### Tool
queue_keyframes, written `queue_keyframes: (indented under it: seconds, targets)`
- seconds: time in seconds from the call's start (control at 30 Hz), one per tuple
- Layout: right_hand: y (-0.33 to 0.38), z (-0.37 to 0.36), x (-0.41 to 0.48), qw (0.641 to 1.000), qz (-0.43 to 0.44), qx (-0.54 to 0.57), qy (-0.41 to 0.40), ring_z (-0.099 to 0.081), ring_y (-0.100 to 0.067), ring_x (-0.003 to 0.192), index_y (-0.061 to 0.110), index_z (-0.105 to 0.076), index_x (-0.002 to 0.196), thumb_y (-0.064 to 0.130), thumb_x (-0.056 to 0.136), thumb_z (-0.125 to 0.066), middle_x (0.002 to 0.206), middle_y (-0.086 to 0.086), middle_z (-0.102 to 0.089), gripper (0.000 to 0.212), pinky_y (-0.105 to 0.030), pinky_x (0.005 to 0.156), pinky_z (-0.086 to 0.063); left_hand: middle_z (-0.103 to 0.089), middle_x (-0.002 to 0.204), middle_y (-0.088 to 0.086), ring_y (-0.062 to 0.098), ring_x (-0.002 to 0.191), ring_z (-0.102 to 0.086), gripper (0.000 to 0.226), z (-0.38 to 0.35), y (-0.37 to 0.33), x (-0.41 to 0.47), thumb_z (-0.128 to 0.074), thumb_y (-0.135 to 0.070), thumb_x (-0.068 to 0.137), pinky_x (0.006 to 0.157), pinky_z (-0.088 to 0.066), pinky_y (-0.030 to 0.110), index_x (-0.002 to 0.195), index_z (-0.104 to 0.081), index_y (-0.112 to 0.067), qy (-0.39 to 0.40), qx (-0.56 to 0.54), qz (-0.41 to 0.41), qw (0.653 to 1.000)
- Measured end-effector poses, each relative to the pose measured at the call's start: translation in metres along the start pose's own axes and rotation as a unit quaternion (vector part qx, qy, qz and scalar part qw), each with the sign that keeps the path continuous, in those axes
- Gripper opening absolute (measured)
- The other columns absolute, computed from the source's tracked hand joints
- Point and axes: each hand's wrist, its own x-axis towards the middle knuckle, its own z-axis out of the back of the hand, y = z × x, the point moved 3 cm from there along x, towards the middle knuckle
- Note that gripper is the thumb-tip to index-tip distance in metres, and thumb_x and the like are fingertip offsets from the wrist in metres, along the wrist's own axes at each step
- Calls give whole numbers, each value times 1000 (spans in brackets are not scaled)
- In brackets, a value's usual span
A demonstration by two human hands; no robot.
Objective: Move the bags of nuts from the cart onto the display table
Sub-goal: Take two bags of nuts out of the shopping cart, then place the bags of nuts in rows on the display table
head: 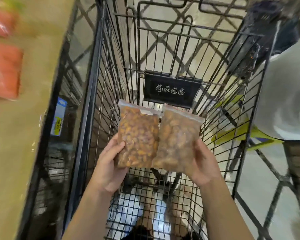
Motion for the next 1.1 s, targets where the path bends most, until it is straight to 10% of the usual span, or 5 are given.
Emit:
queue_keyframes:
  seconds: [0.23, 0.67, 0.87, 1.1]
  targets:
    - [14, -40, -50, 994, -2, -104, -28, -73, -37, 113, 5, -68, 135, 27, 61, -102, 133, -23, -69, 85, -60, 92, -61, -62, 143, 26, 41, 131, -62, 77, -32, -16, -41, -86, -36, 81, 103, -54, 60, 146, -56, -7, 17, 10, 2, 1000]
    - [63, -95, -157, 978, 45, -201, 22, -74, -37, 115, 16, -68, 133, 15, 86, -75, 127, -16, -76, 48, -56, 80, -65, -75, 126, 17, 29, 106, -77, 41, -80, -54, -171, -55, -15, 101, 76, -65, 43, 143, -57, -13, -50, -4, -117, 992]
    - [69, -111, -206, 958, 34, -265, 105, -78, -31, 99, 34, -82, 105, 13, 98, -67, 115, -9, -79, 27, -59, 81, -64, -70, 134, 19, 32, 112, -73, 45, -97, -37, -253, -63, -17, 94, 84, -65, 47, 138, -60, -11, -70, -32, -185, 980]
    - [40, -147, -247, 919, -9, -334, 207, -74, -30, 101, 21, -72, 130, 16, 86, -75, 118, -11, -77, 43, -55, 89, -61, -68, 137, 19, 36, 123, -68, 66, -86, -22, -354, -73, -21, 85, 97, -58, 57, 148, -52, -12, -144, -82, -266, 950]
